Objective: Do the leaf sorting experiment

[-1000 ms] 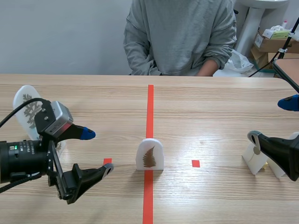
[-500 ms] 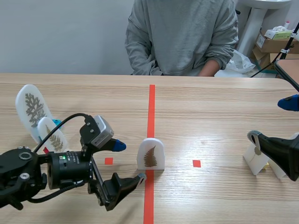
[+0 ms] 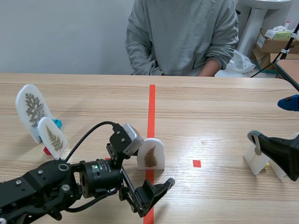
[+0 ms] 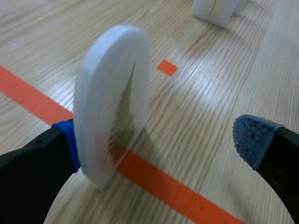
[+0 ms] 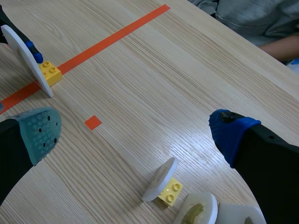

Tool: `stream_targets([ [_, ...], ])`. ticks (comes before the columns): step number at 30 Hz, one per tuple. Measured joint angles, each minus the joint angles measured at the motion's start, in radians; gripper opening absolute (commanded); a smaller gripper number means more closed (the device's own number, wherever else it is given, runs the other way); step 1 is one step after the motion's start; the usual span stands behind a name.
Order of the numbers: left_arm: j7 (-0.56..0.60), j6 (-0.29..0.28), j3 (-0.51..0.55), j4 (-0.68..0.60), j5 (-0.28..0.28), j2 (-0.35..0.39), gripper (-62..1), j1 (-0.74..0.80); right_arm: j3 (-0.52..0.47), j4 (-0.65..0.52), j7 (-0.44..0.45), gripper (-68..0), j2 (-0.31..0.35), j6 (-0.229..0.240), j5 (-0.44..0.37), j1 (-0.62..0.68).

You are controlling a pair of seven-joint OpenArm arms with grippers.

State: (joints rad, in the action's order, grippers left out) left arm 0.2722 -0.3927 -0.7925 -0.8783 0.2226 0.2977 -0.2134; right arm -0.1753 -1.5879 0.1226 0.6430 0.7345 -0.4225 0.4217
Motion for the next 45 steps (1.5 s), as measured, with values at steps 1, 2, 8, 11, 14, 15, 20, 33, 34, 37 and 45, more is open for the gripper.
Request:
stream_targets([
  [1,0.005,0.012,0.0,0.001,-0.024,-0.004,-2.1,0.0,0.0,0.0,0.0,0.4,0.0,0.0,0.0,0.0],
  [2,0.021,0.026,0.0,0.003,-0.047,-0.007,-2.8,0.0,0.0,0.0,0.0,0.4,0.0,0.0,0.0,0.0],
  [8,0.078,0.105,0.001,0.009,-0.155,-0.006,-2.9,0.0,0.0,0.0,0.0,0.4,0.0,0.0,0.0,0.0],
  [11,0.078,0.104,0.001,0.009,-0.177,-0.006,-2.9,0.0,0.0,0.0,0.0,0.4,0.0,0.0,0.0,0.0],
  [14,0.078,0.105,0.001,0.009,-0.178,-0.006,-2.9,0.0,0.0,0.0,0.001,0.4,0.0,0.0,0.0,0.0],
  [15,0.078,0.105,0.001,0.009,-0.181,-0.006,-2.9,0.0,0.0,0.0,0.0,0.4,0.0,0.0,0.0,0.0],
  [20,0.077,0.104,0.001,0.009,-0.205,-0.006,-2.9,0.0,0.0,0.0,0.0,0.4,0.0,0.0,0.0,0.0],
  [33,0.078,0.121,0.001,0.009,-0.22,-0.006,-33.9,0.0,0.0,0.0,0.0,0.4,0.0,0.0,0.0,0.0],
  [34,0.077,0.121,0.001,0.009,-0.22,-0.006,-36.8,0.0,0.0,0.0,0.0,0.4,0.0,0.0,0.0,0.0],
  [37,0.077,0.121,0.001,0.009,-0.219,-0.006,-45.5,0.0,0.0,0.0,0.0,0.4,0.0,0.0,0.0,0.0],
  [45,0.078,0.123,0.001,0.009,-0.219,-0.006,-52.4,0.0,0.0,0.0,0.0,0.4,0.0,0.0,0.0,0.0],
])
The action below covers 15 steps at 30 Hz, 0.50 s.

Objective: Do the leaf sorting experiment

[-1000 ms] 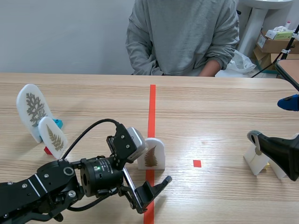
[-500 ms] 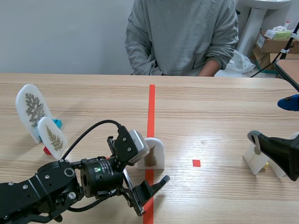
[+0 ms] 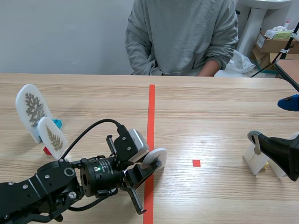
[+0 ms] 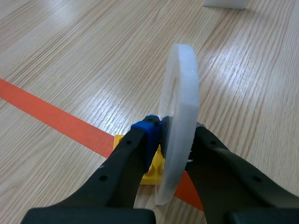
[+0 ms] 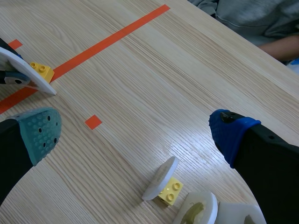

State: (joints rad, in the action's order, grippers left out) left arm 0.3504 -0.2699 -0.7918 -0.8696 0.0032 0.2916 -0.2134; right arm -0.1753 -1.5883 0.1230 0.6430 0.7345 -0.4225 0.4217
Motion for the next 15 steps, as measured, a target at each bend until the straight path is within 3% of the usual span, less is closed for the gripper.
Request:
stream_targets([
  [4,0.0,0.0,0.0,0.0,0.0,0.0,-52.8,0.0,0.0,0.0,0.0,0.4,0.0,0.0,0.0,0.0],
  [6,0.0,0.0,0.0,0.0,0.0,0.0,-56.7,0.0,0.0,0.0,0.0,0.4,0.0,0.0,0.0,0.0],
  [15,0.002,0.0,0.0,0.0,0.0,0.0,-56.6,0.0,0.0,0.0,0.0,0.4,0.0,0.0,0.0,0.0],
])
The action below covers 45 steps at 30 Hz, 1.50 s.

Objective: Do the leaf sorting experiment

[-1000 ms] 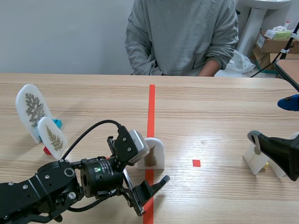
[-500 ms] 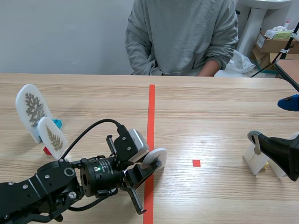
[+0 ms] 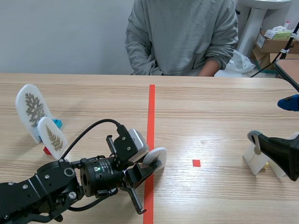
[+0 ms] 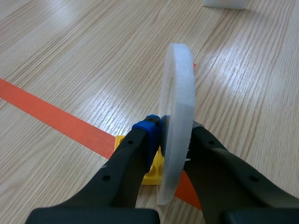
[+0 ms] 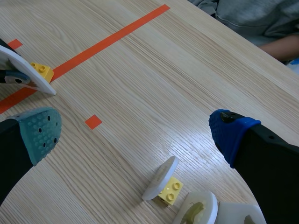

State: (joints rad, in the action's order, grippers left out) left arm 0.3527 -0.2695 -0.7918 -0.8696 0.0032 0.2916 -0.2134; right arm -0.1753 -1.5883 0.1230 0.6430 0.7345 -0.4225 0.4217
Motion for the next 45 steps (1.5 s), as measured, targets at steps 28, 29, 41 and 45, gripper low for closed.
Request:
stream_targets([
  [28,-0.171,-0.003,0.248,-0.214,0.282,0.005,-56.7,0.117,0.0,0.0,-0.001,0.4,-0.03,0.0,0.0,0.0],
  [29,-0.179,-0.003,0.263,-0.214,0.305,0.005,-56.7,0.123,0.0,0.0,-0.001,0.4,-0.031,0.0,0.0,0.0],
  [41,-0.207,0.109,0.45,-0.201,0.346,0.015,-56.7,0.13,0.0,0.0,-0.001,0.4,-0.031,0.0,0.0,0.0],
  [45,-0.195,0.109,0.494,-0.155,0.377,0.029,-56.7,0.126,0.0,0.0,-0.001,0.4,-0.031,0.0,0.0,0.0],
])
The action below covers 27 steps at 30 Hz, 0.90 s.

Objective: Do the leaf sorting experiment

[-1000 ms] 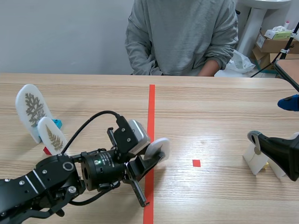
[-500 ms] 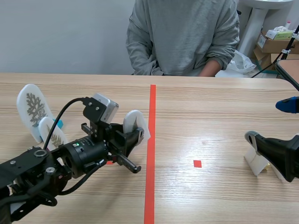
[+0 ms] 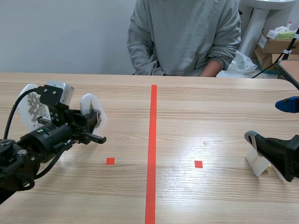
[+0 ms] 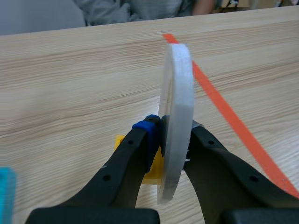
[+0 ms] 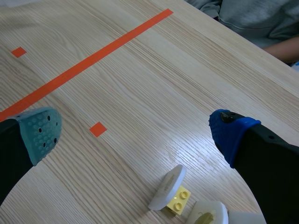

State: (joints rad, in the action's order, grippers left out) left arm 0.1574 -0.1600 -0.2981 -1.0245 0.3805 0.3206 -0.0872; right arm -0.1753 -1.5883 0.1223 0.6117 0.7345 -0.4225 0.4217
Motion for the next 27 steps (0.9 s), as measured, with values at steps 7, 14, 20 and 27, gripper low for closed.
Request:
stream_targets([
  [7,0.012,0.0,0.039,0.11,0.003,0.0,-56.7,0.001,0.0,0.0,0.0,0.4,0.0,0.0,0.0,0.0],
  [14,0.055,-0.001,0.065,0.161,0.003,0.001,-56.7,0.008,0.0,0.0,0.0,0.4,0.0,0.0,0.0,0.0],
  [20,0.089,0.0,0.065,0.16,0.003,0.0,-56.5,0.033,0.0,0.0,0.0,0.4,0.0,0.0,0.0,0.0],
  [27,0.102,0.0,0.063,0.16,0.003,0.0,-37.9,0.048,0.0,0.0,0.0,0.4,0.0,0.0,0.0,0.0],
])
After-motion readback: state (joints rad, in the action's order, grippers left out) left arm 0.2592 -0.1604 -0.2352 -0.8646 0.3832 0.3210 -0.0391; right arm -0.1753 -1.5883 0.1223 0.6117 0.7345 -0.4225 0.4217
